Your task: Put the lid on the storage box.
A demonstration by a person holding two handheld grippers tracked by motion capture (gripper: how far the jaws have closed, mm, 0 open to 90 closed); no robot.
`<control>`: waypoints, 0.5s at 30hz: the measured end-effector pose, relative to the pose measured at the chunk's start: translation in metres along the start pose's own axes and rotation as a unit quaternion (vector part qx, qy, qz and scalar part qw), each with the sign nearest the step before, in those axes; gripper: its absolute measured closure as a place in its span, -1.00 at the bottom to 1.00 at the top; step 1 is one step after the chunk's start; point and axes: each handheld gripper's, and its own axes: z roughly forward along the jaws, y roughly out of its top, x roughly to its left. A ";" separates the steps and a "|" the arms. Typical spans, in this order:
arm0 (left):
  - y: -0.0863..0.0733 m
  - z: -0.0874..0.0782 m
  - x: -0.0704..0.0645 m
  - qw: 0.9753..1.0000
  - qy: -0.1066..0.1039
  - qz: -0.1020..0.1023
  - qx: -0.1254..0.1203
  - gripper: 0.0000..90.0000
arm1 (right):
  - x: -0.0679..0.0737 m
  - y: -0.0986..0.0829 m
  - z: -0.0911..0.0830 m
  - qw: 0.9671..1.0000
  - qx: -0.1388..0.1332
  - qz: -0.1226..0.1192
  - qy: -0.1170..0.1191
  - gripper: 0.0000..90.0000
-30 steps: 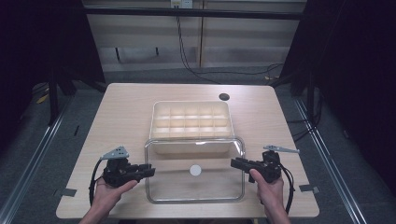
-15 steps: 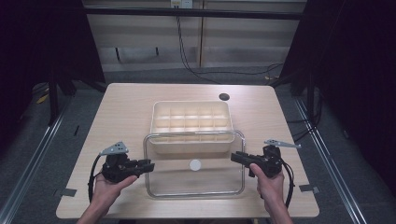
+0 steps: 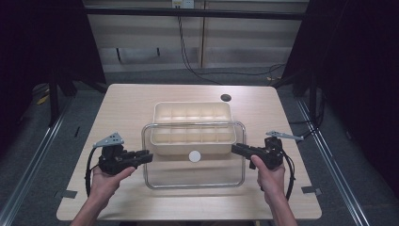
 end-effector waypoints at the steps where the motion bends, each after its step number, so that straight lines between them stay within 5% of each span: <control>1: 0.002 0.000 0.001 1.000 -0.003 -0.005 -0.003 0.56 | -0.001 0.002 0.001 1.000 0.002 0.000 -0.001 0.42; 15: 0.024 -0.005 0.008 1.000 0.001 -0.002 -0.009 0.56 | -0.002 0.036 0.007 1.000 -0.015 0.008 0.022 0.46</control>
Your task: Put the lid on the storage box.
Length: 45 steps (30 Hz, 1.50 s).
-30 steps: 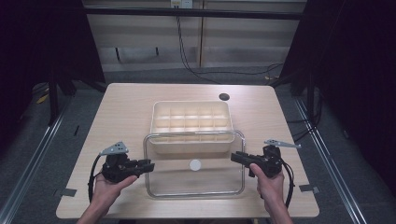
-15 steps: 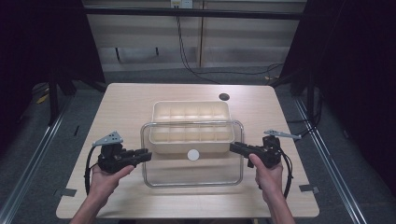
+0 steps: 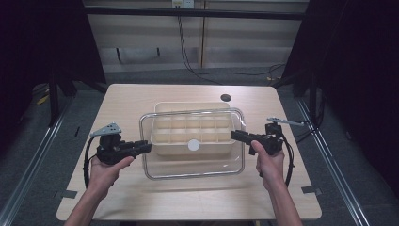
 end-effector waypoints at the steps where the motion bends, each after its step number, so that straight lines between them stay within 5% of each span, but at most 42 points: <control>1: 0.001 0.000 0.001 1.000 0.000 0.000 -0.001 0.55 | 0.001 0.002 0.001 1.000 -0.001 -0.002 -0.001 0.46; 17: 0.027 0.008 0.026 0.999 0.020 -0.024 -0.009 0.57 | -0.005 0.034 0.024 1.000 0.009 -0.007 -0.007 0.42; 22: 0.040 0.010 0.034 1.000 0.024 -0.014 -0.006 0.56 | -0.011 0.044 0.036 1.000 0.020 -0.003 -0.018 0.38; 32: 0.062 0.017 0.040 0.999 0.033 -0.025 -0.011 0.55 | -0.015 0.065 0.044 1.000 0.013 -0.005 -0.028 0.37; 45: 0.073 0.031 0.051 0.999 0.042 -0.026 -0.004 0.54 | -0.033 0.077 0.058 0.999 0.023 0.007 -0.036 0.34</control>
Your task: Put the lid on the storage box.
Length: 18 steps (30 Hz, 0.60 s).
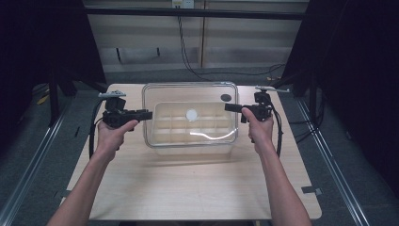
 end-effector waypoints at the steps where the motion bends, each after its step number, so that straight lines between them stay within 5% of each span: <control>1: 0.002 0.001 0.003 1.000 0.003 0.004 0.003 0.54 | -0.002 0.001 0.002 1.000 0.001 -0.003 0.001 0.33; 18: 0.006 0.024 0.016 1.000 0.007 -0.014 0.010 0.49 | -0.017 0.002 0.011 1.000 0.007 0.017 -0.009 0.35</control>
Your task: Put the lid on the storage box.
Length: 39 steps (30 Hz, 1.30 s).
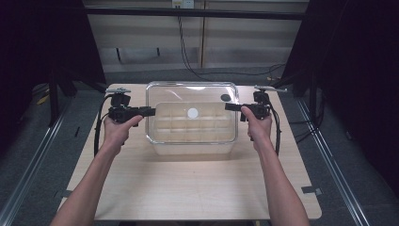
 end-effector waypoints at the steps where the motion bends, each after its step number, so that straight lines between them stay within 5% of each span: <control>1: 0.001 0.002 0.001 1.000 0.000 -0.001 0.000 0.48 | -0.001 0.000 0.000 1.000 0.001 0.000 0.000 0.34; 16: -0.001 0.005 0.004 1.000 0.007 -0.019 0.007 0.46 | -0.005 0.002 0.009 1.000 0.000 0.007 -0.008 0.32; 36: -0.009 0.018 0.016 0.998 0.019 -0.049 0.017 0.40 | -0.009 -0.003 0.025 0.998 0.025 0.002 -0.059 0.19; 39: -0.013 0.022 0.017 0.998 0.020 -0.043 0.035 0.36 | -0.011 -0.004 0.027 0.998 0.032 0.002 -0.062 0.17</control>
